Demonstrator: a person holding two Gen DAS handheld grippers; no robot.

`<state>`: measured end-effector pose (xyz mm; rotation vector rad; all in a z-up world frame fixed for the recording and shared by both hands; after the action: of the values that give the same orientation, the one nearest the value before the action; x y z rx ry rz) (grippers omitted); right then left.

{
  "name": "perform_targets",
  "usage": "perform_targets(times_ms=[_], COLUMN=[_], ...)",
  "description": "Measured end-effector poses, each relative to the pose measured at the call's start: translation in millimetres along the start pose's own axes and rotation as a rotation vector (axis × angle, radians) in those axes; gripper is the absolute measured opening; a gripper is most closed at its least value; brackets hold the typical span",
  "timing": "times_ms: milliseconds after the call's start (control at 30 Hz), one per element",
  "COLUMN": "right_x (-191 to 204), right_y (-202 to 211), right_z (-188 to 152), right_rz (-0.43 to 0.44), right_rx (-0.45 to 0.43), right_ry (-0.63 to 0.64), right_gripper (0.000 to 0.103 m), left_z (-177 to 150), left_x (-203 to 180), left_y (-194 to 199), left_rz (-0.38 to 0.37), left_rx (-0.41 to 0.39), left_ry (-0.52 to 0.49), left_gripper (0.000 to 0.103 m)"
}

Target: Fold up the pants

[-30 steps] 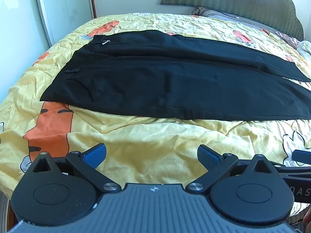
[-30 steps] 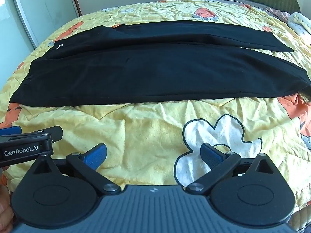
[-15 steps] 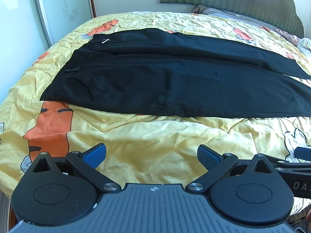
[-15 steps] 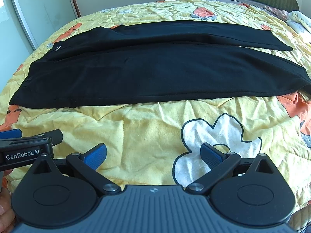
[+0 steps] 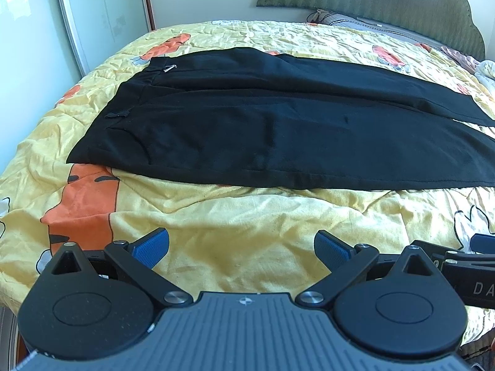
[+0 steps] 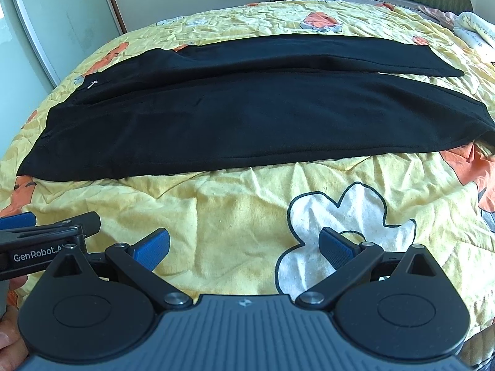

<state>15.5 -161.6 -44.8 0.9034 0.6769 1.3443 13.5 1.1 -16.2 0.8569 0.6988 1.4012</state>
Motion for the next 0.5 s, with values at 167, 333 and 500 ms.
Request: perform_targets(times_ms=[167, 333, 500], right_x=[-3.5, -2.9, 1.0], right_y=[1.9, 0.2, 0.9], right_z=[0.2, 0.4, -0.8], right_rz=[0.012, -0.001, -0.011], right_rx=[-0.005, -0.006, -0.016], right_ry=[-0.025, -0.017, 0.014], right_gripper=[0.103, 0.103, 0.103], left_z=[-1.4, -3.6, -4.1], left_x=[-1.5, -2.7, -5.1], left_y=[-1.5, -5.8, -4.8], left_rz=[-0.011, -0.007, 0.003], left_rx=[0.009, 0.015, 0.008], left_ry=[-0.005, -0.013, -0.02], left_gripper=[0.101, 0.101, 0.101])
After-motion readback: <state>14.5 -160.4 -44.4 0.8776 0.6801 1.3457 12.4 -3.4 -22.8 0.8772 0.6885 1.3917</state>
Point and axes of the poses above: each gripper's, at about its wrist camera, not at the fingertips, and y roughly against the way its jaws point, x to its left, z to its top, the point moved 2 cm from there along -y, roughly the way its jaws point, and after that the axes turned 8 degrees about x, right-handed, at the moved point
